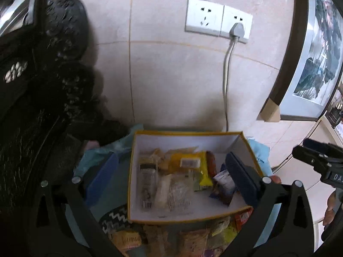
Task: Organize snacks
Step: 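Carry both held snacks into the yellow box and release them, then grasp square puffed snack pack with left tool while right tool grasps clear grain bar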
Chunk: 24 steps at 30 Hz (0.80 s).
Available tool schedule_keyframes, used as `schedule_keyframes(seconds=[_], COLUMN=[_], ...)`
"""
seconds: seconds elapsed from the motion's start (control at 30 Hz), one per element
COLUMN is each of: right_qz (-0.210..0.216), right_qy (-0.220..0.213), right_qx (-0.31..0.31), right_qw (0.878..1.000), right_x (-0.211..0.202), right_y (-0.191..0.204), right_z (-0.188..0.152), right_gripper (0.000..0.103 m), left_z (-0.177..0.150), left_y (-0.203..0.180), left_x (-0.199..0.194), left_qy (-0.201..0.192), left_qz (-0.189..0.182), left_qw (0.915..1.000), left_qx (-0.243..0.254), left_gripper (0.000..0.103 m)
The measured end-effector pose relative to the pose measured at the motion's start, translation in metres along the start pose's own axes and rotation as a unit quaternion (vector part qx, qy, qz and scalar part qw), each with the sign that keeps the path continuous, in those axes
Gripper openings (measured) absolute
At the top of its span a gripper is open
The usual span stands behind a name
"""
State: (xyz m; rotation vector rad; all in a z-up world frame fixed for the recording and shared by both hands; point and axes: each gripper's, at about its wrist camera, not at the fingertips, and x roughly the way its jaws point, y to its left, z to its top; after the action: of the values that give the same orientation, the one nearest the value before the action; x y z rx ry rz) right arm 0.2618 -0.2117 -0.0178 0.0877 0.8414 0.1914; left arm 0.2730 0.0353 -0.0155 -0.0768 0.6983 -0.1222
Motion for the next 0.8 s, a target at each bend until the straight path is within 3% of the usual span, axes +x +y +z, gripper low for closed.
schedule_keyframes(seconds=[0.23,0.57,0.8], right_qz=[0.016,0.018,-0.002], right_qy=[0.041,0.153,0.172], right_qx=[-0.006,-0.01,-0.01], right_qw=[0.999,0.988,0.985], right_x=[-0.004,0.021,0.03], right_y=[-0.001,0.006,0.012], right_z=[-0.06,-0.197,-0.243], right_gripper=[0.072,0.072,0.072], left_z=[-0.056,-0.182,-0.229], left_y=[0.006,0.046,0.071], left_x=[-0.006,0.008,0.013], left_qy=[0.02,0.124,0.15], left_qz=[0.007,0.052,0.094], left_qw=[0.9997,0.9907,0.9839], left_qx=[-0.008,-0.024,-0.024], left_gripper=[0.101,0.101,0.101])
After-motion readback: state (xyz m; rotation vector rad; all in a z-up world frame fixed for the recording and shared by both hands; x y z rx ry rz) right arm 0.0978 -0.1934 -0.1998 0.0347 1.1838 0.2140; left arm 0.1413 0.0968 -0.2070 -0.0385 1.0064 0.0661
